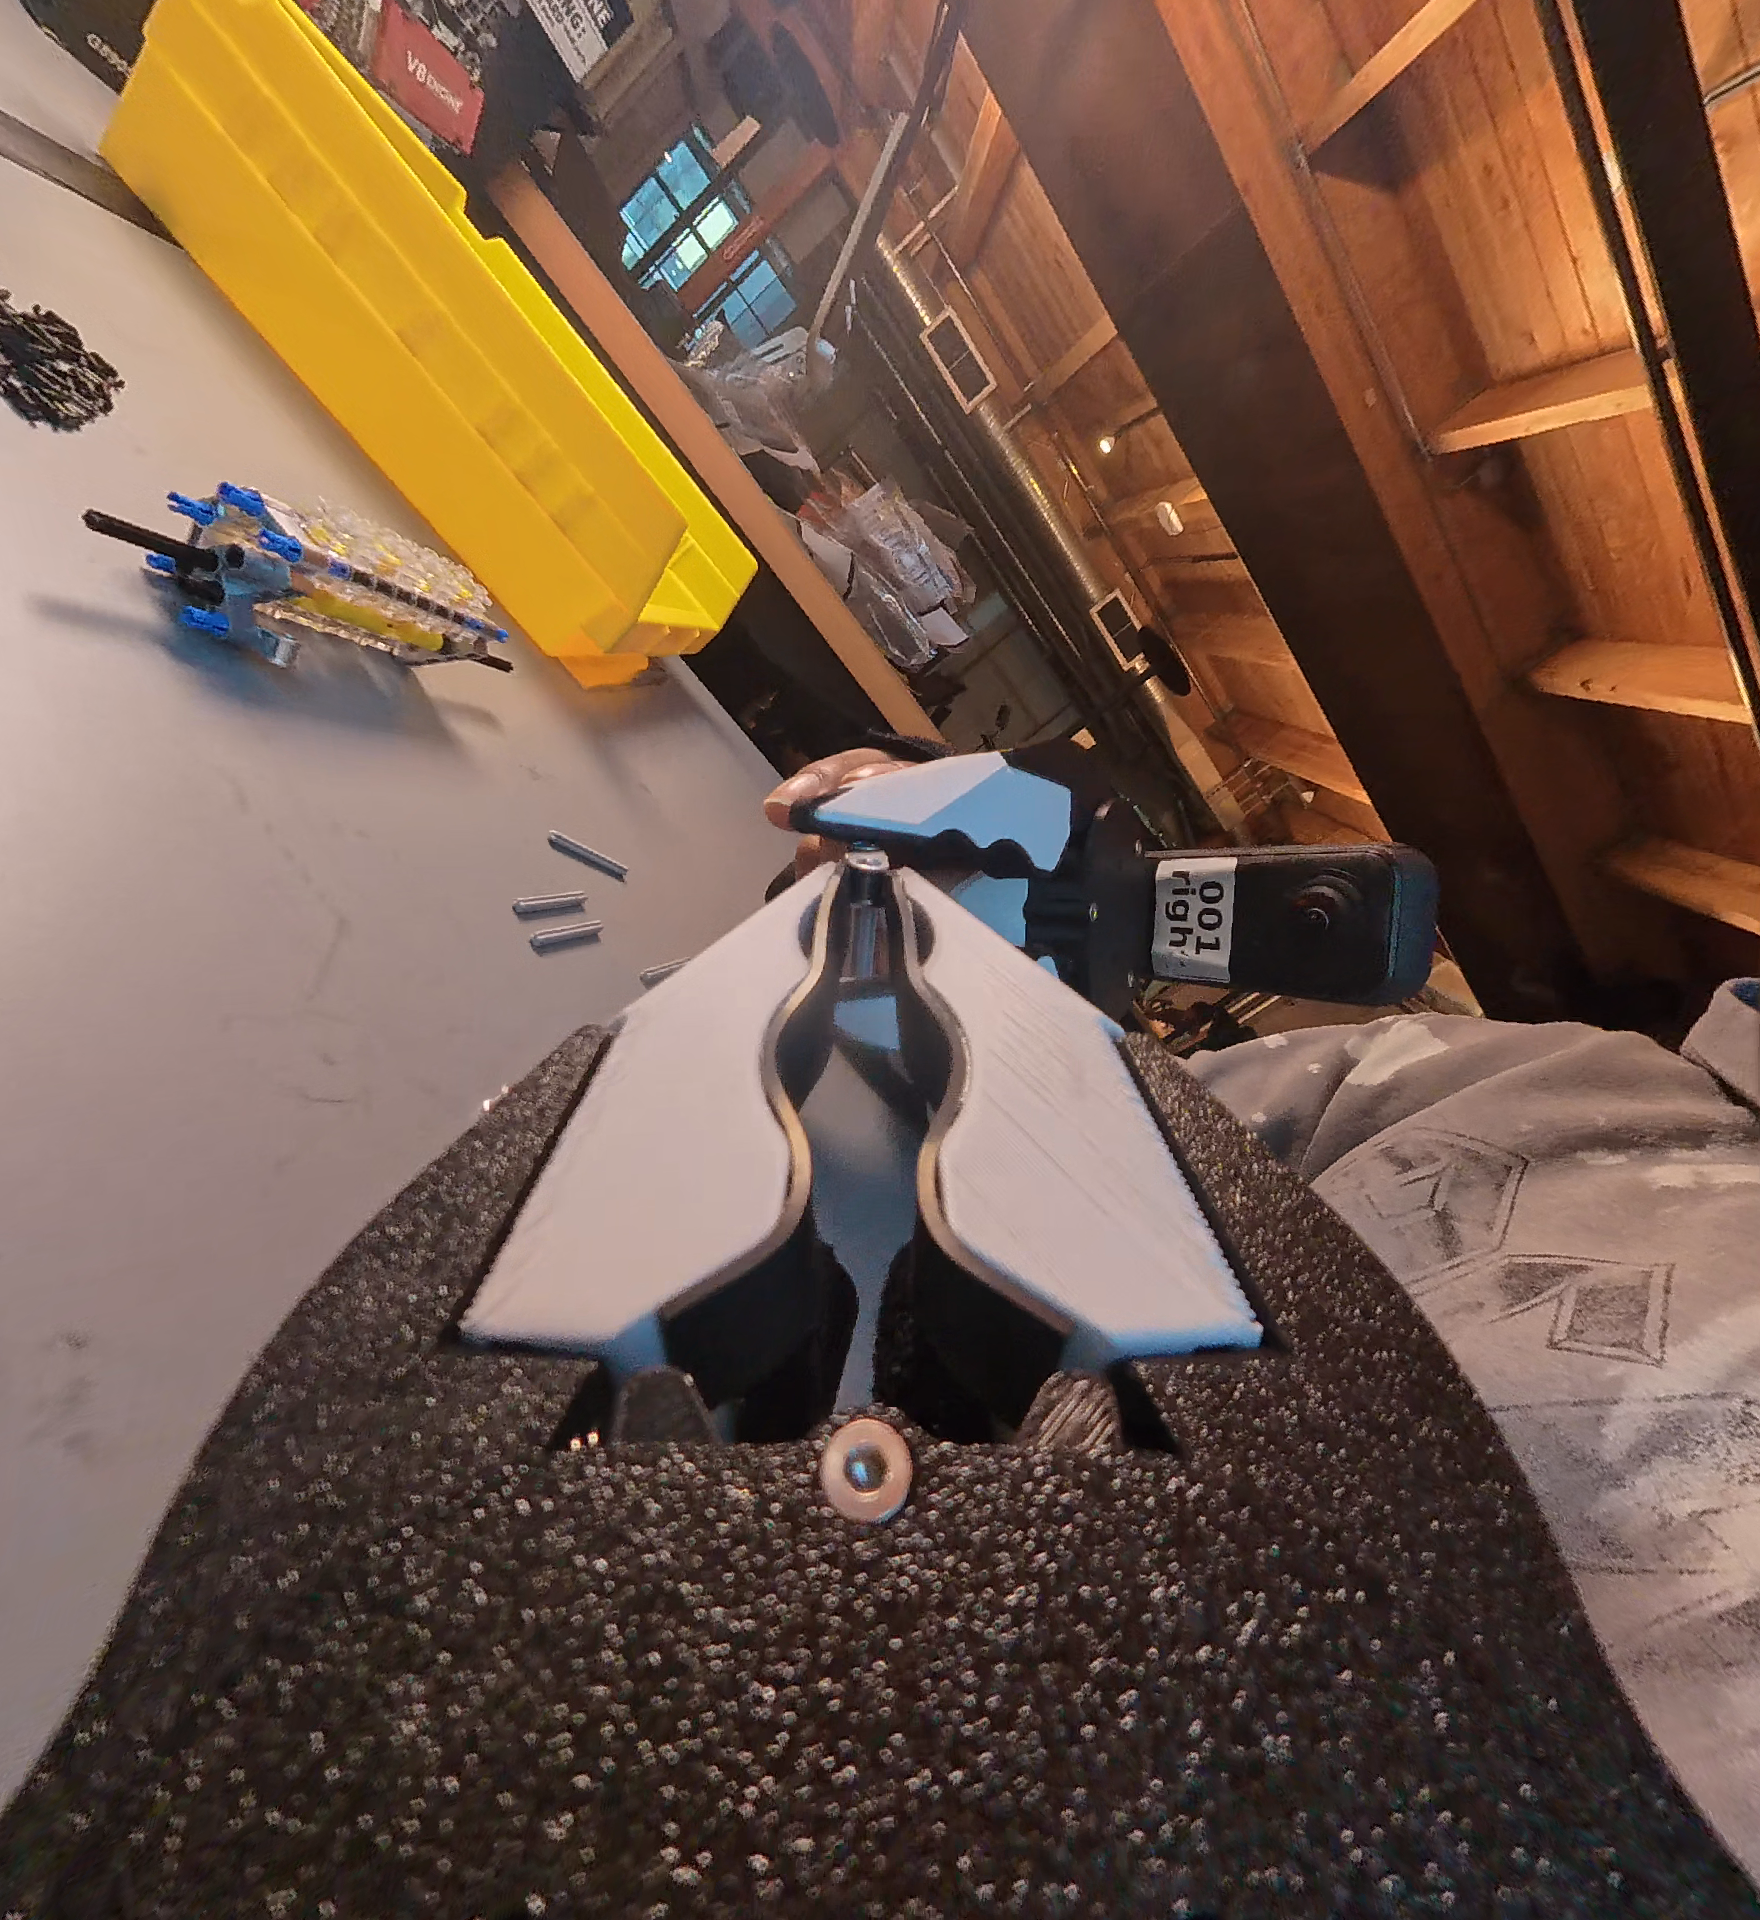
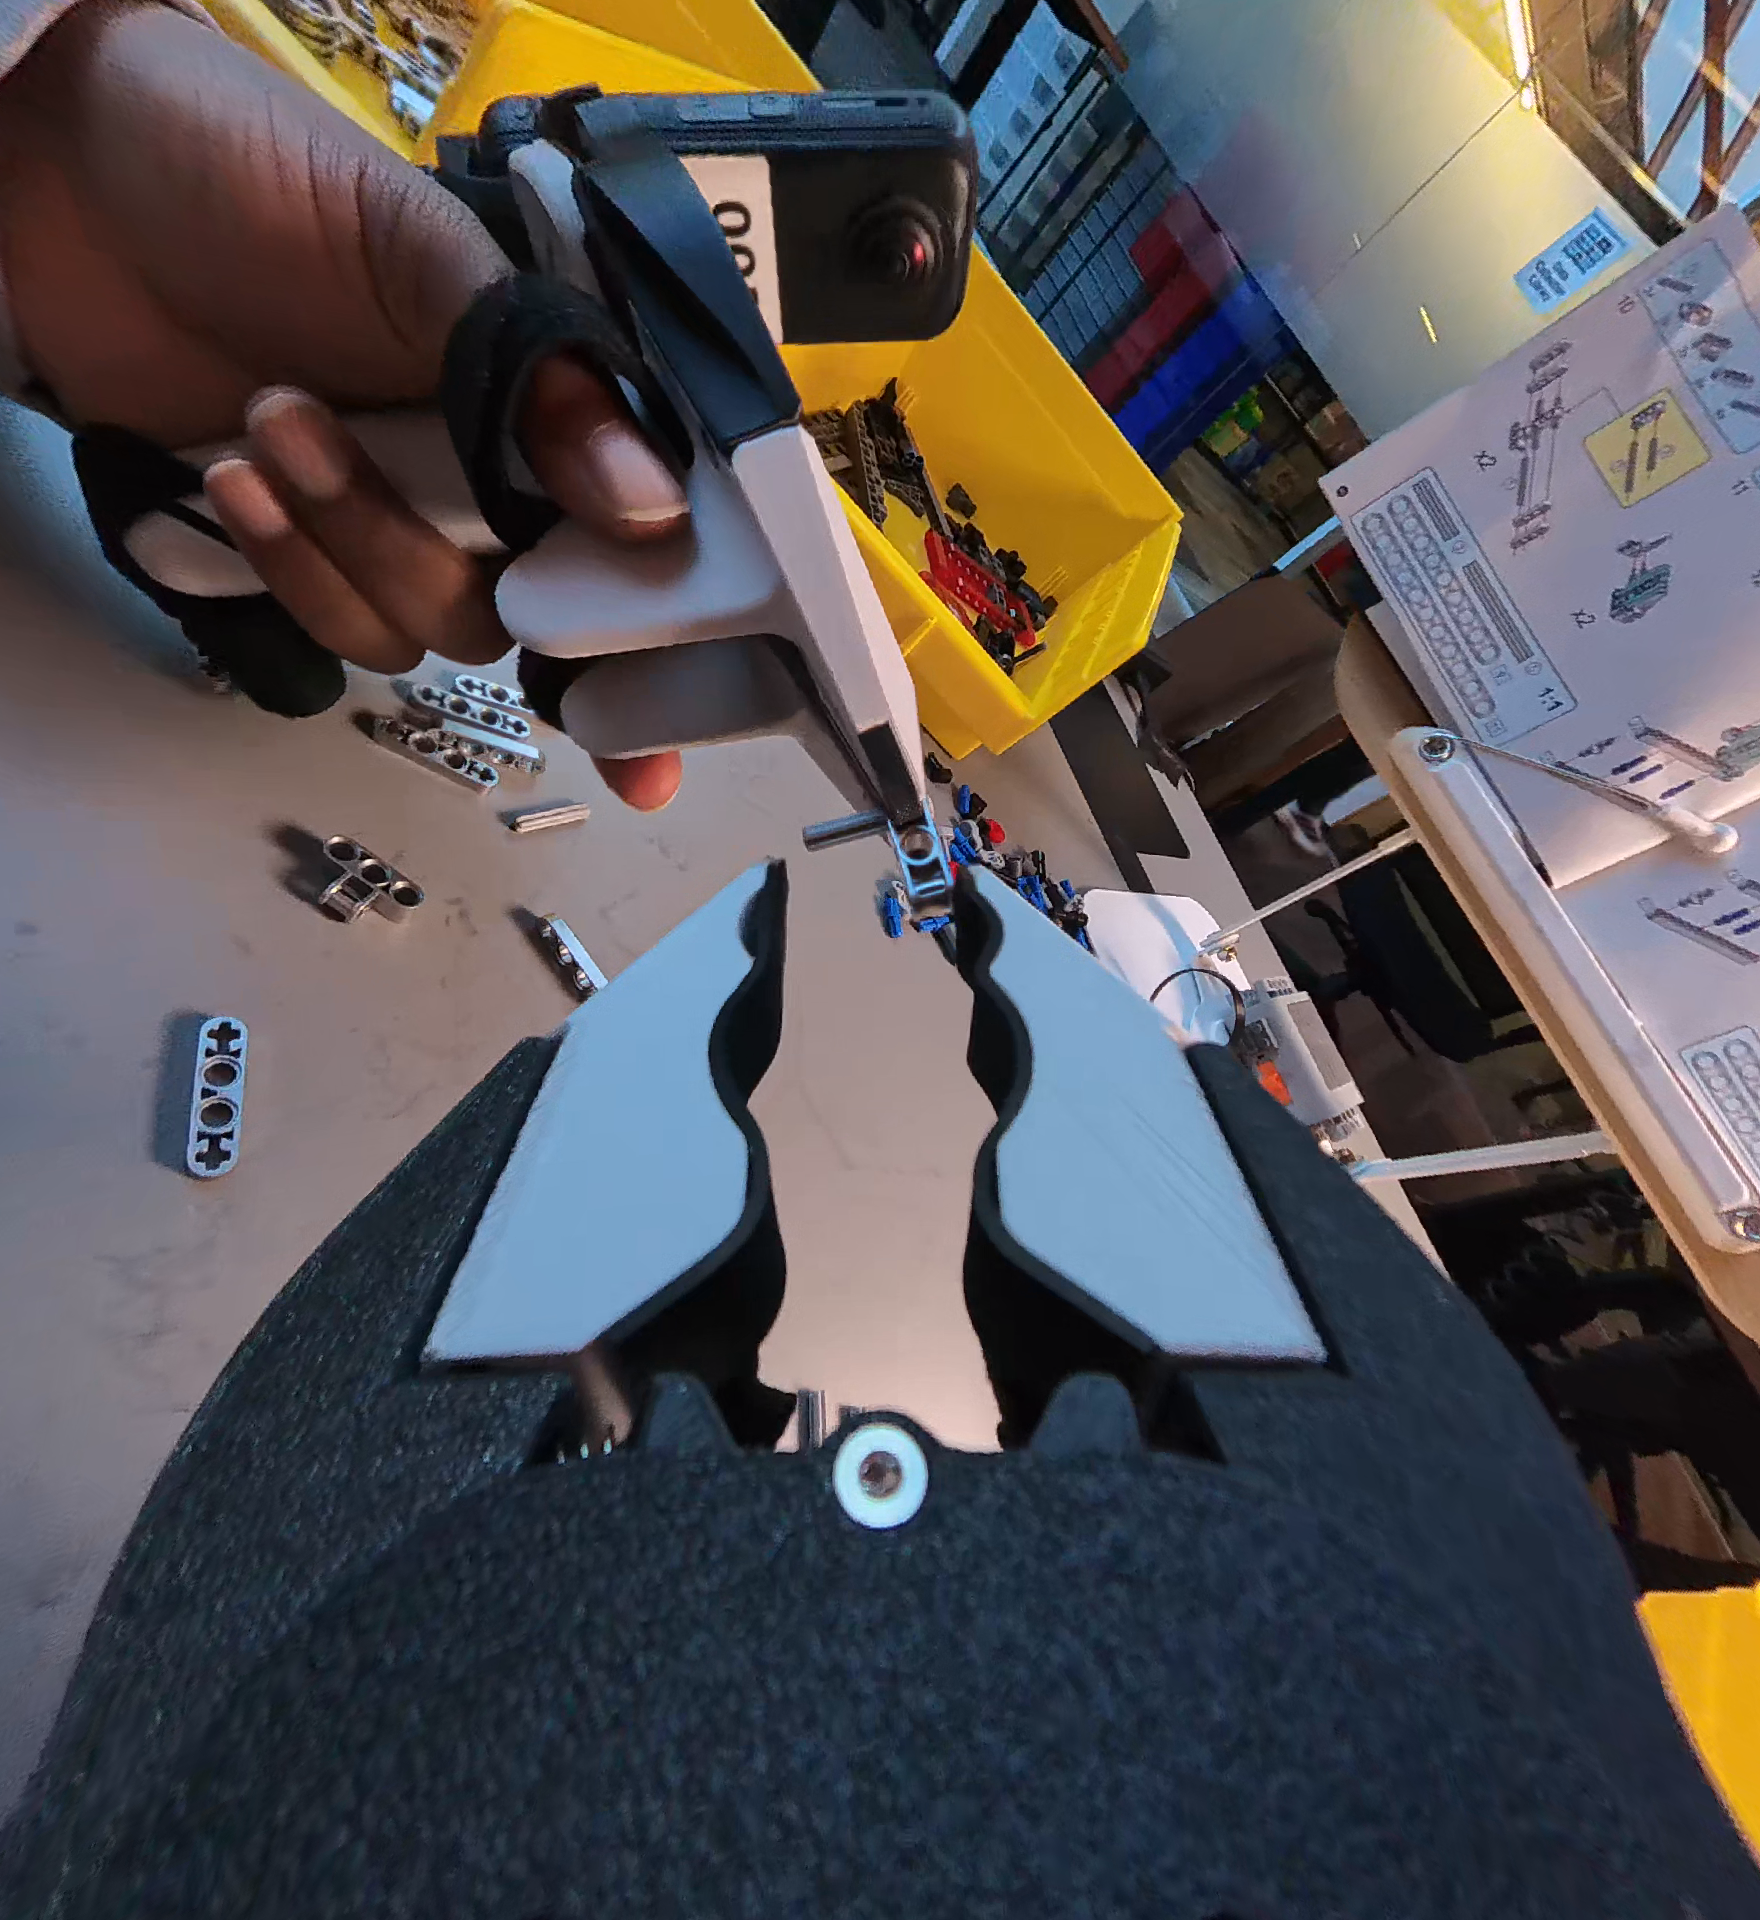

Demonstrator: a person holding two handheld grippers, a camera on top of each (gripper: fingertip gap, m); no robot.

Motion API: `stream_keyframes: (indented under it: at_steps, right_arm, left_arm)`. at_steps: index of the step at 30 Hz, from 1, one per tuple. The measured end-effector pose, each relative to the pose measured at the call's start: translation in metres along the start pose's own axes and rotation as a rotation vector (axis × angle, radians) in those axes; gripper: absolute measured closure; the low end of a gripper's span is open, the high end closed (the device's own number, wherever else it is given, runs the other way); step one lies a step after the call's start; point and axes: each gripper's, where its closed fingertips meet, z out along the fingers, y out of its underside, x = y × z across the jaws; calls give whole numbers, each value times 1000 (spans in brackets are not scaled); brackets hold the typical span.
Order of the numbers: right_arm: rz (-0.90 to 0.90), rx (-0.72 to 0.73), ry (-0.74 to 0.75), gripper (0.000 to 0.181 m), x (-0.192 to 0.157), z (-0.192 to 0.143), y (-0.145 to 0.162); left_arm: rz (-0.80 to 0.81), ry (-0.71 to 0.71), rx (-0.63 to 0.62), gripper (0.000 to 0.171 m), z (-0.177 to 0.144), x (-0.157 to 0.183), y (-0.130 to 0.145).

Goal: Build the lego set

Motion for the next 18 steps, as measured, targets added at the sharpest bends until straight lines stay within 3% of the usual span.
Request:
stream_keyframes:
  at_steps: [10, 18]
  right_arm:
    - [89, 14, 2, 154, 3, 2, -3]
    - [57, -13, -6, 157, 1, 2, -2]
  left_arm:
    - [-61, 16, 41, 167, 4, -3, 1]
    - [-96, 25, 36, 169, 4, -4, 3]
